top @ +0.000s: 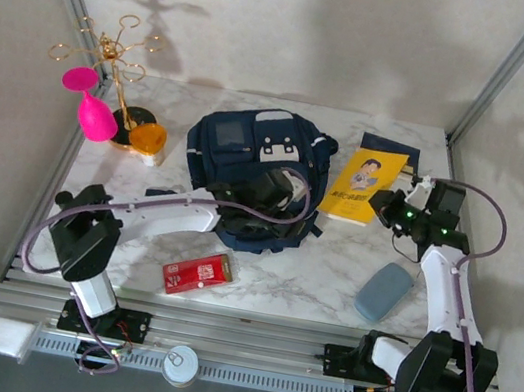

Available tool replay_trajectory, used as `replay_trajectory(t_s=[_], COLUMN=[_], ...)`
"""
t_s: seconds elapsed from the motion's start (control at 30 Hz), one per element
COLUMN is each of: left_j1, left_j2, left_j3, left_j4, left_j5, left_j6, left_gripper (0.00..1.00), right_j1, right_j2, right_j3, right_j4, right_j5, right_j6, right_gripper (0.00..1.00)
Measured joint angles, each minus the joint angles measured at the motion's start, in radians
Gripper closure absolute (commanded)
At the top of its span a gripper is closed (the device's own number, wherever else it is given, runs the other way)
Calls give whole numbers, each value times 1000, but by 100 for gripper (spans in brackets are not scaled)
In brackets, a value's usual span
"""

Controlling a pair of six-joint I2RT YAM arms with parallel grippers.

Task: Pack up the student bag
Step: Pick up the book from the student bag, then open the student bag at the center of the table.

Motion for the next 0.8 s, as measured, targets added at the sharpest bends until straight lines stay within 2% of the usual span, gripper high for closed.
replay_trajectory(t_s=[0.23,0.37,0.57,0.73,0.8], left_j1=[-7,-7,0,33,52], left_j2=[157,220,237,234,229], left_j3=[89,129,165,166,166], left_j4=[-95,-126,-158,-158,-157], left_j5=[-82,-122,-149,-128,-117], left_j6=[118,149,171,173,170], left_gripper=[42,51,58,61,67], right_j1=[-60,-72,-78,-79,-79], right_j2=[0,1,1,1,1], right_j3=[-48,-63,-71,-77,-81], right_j4=[-24,-22,-21,-6,-6], right_j5=[-14,-24,-46,-49,-49], right_j6=[-6,-6,-6,-6,-6], right_gripper=[98,98,98,98,98])
